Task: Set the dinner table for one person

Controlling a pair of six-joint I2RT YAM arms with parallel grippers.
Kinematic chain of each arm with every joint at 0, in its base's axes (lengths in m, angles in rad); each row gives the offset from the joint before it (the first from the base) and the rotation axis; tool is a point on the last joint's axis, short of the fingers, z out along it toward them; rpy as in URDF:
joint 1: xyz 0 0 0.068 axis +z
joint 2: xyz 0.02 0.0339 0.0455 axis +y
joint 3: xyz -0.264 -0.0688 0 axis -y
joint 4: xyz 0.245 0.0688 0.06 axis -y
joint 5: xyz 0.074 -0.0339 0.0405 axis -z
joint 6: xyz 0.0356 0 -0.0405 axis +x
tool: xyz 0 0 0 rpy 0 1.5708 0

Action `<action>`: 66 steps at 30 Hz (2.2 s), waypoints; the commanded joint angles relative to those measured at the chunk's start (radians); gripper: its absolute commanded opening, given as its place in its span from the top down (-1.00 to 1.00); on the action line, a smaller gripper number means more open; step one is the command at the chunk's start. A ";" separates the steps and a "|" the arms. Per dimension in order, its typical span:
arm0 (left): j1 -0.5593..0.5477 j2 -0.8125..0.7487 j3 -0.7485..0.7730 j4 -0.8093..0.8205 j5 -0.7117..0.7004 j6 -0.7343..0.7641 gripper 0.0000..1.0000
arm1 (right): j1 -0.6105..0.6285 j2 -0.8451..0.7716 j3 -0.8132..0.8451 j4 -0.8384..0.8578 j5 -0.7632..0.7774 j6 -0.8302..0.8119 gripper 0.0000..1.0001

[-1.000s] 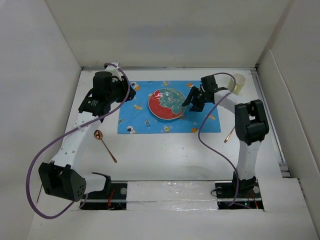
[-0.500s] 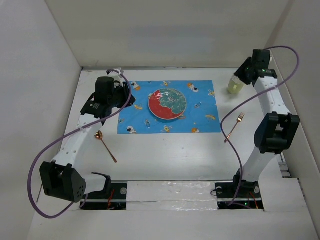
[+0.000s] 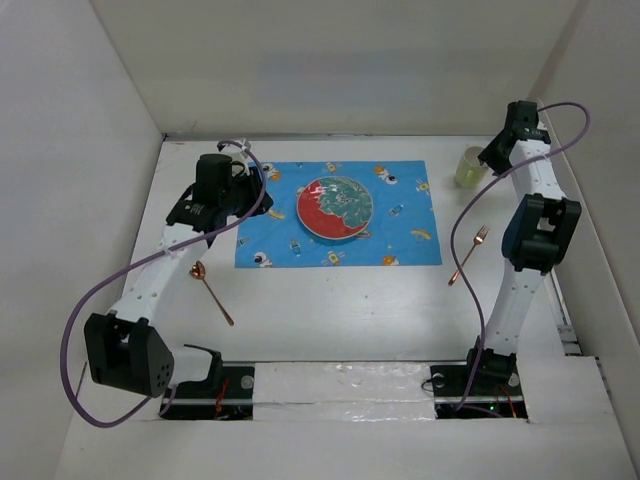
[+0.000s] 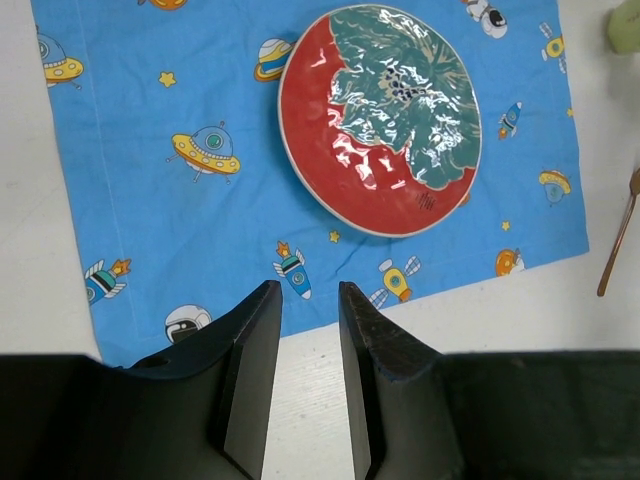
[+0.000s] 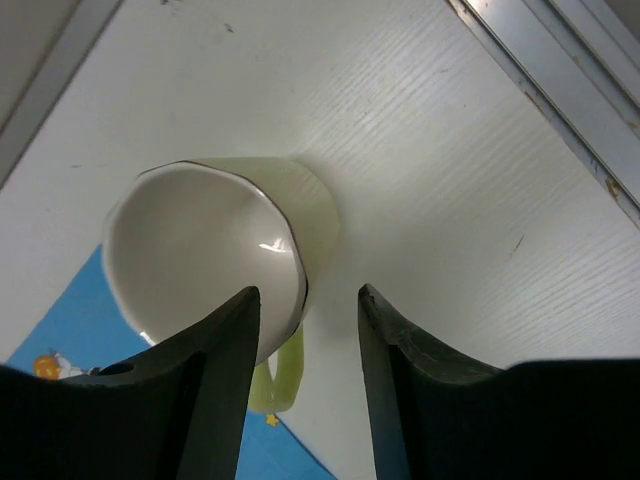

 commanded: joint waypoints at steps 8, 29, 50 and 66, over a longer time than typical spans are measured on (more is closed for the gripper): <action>0.003 0.030 0.052 0.026 -0.006 0.012 0.47 | 0.003 0.040 0.104 -0.053 0.035 -0.015 1.00; 0.003 0.086 0.078 0.026 0.003 0.006 0.48 | 0.259 0.118 0.414 -0.151 -0.117 -0.166 1.00; 0.003 0.076 0.068 0.024 0.001 0.004 0.48 | 0.283 0.155 0.419 -0.148 -0.146 -0.107 -0.05; 0.003 0.076 0.057 0.058 0.098 -0.032 1.00 | 0.037 -0.680 -0.878 0.262 -0.113 -0.029 1.00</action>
